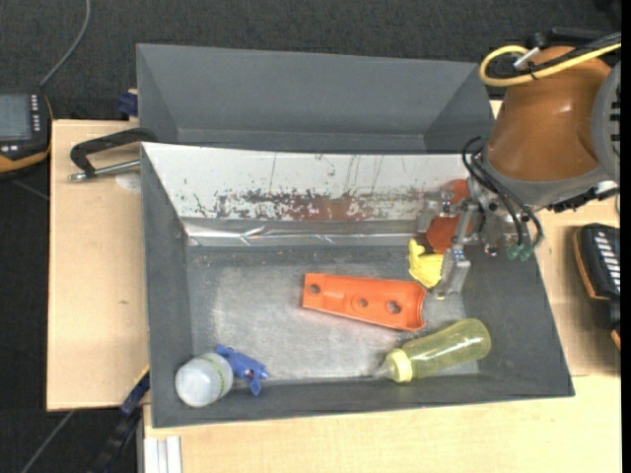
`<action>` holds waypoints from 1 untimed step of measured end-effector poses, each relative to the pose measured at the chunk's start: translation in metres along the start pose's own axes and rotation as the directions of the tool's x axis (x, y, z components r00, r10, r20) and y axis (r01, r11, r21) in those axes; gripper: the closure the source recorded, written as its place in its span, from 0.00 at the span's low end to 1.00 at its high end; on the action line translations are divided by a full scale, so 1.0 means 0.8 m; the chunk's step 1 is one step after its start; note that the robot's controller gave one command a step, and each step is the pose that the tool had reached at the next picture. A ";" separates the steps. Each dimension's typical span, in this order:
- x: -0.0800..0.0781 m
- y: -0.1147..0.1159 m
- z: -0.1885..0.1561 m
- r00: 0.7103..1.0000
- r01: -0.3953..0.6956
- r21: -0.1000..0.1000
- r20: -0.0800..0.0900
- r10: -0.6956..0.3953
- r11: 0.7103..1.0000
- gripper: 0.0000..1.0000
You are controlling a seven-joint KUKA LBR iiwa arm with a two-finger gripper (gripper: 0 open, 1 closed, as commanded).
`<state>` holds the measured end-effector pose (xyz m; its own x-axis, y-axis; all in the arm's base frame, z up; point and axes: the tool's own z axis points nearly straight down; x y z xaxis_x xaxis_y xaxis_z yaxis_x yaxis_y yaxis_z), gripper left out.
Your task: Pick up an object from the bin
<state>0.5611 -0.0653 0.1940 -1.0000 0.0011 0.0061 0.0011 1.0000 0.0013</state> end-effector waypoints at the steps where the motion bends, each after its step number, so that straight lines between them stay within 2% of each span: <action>1: -0.002 0.000 -0.006 1.000 0.001 0.001 0.009 -0.001 1.000 0.00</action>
Offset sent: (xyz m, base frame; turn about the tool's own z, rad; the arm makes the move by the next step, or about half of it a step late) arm -0.0209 0.0464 -0.1230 -0.0297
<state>0.5627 -0.0651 0.1987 -1.0000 -0.0002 -0.0025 -0.0002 1.0000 0.0004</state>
